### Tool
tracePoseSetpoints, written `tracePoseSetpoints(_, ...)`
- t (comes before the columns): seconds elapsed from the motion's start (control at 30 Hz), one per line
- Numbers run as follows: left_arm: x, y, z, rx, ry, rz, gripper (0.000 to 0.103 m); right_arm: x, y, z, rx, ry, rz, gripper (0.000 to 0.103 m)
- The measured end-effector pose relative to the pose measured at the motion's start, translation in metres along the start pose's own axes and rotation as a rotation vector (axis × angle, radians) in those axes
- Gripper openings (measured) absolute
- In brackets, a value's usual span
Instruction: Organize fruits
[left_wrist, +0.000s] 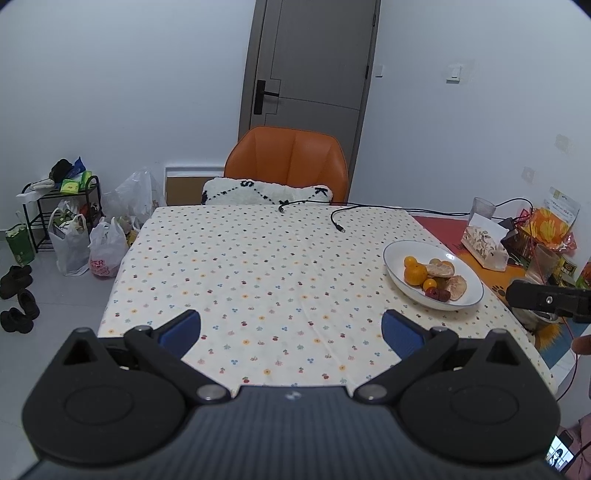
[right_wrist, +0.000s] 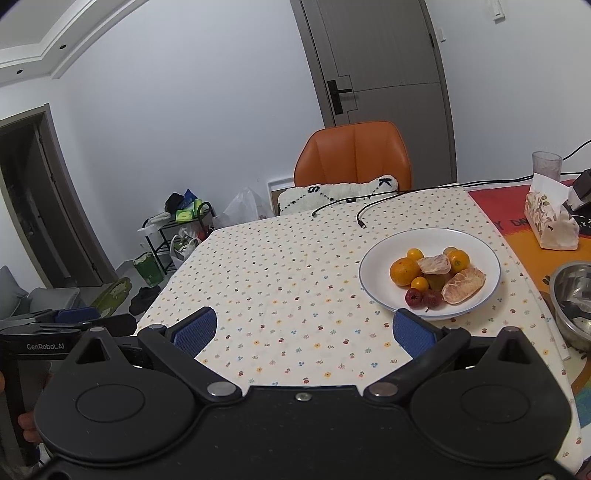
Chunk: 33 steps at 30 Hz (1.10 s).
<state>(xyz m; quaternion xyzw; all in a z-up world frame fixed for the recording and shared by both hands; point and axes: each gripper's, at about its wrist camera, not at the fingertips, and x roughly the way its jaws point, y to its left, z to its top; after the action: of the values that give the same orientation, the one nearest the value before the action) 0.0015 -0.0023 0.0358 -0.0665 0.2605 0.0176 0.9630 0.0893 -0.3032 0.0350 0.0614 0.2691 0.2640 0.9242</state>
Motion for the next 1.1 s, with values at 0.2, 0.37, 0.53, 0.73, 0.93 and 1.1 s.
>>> tracePoseSetpoints(0.2, 0.0018, -0.0001, 0.0003, -0.007, 0.006, 0.004, 0.103, 0.0004, 0.0012, -0.0003, -0.003, -0.002, -0.002, 0.103)
tracePoseSetpoints(0.37, 0.0034, 0.0013, -0.001, -0.006, 0.009, 0.003, 0.103, 0.0011, 0.0022, -0.001, -0.001, 0.002, -0.007, 0.103)
tracePoseSetpoints(0.53, 0.0035, 0.0013, -0.0013, -0.006, 0.008, 0.005, 0.103, 0.0016, 0.002, -0.0013, -0.001, 0.004, -0.008, 0.103)
tracePoseSetpoints(0.73, 0.0035, 0.0017, -0.0016, -0.005, 0.009, 0.003, 0.103, 0.0021, 0.0018, -0.0016, -0.001, 0.005, -0.009, 0.103)
tracePoseSetpoints(0.93, 0.0048, 0.0015, -0.0013, -0.001, 0.011, -0.001, 0.103, 0.0022, 0.0018, -0.002, -0.002, 0.004, -0.009, 0.103)
tracePoseSetpoints(1.1, 0.0055, 0.0011, -0.0024, 0.0, 0.013, 0.0, 0.103, 0.0034, 0.0007, -0.0026, 0.0, 0.005, -0.012, 0.103)
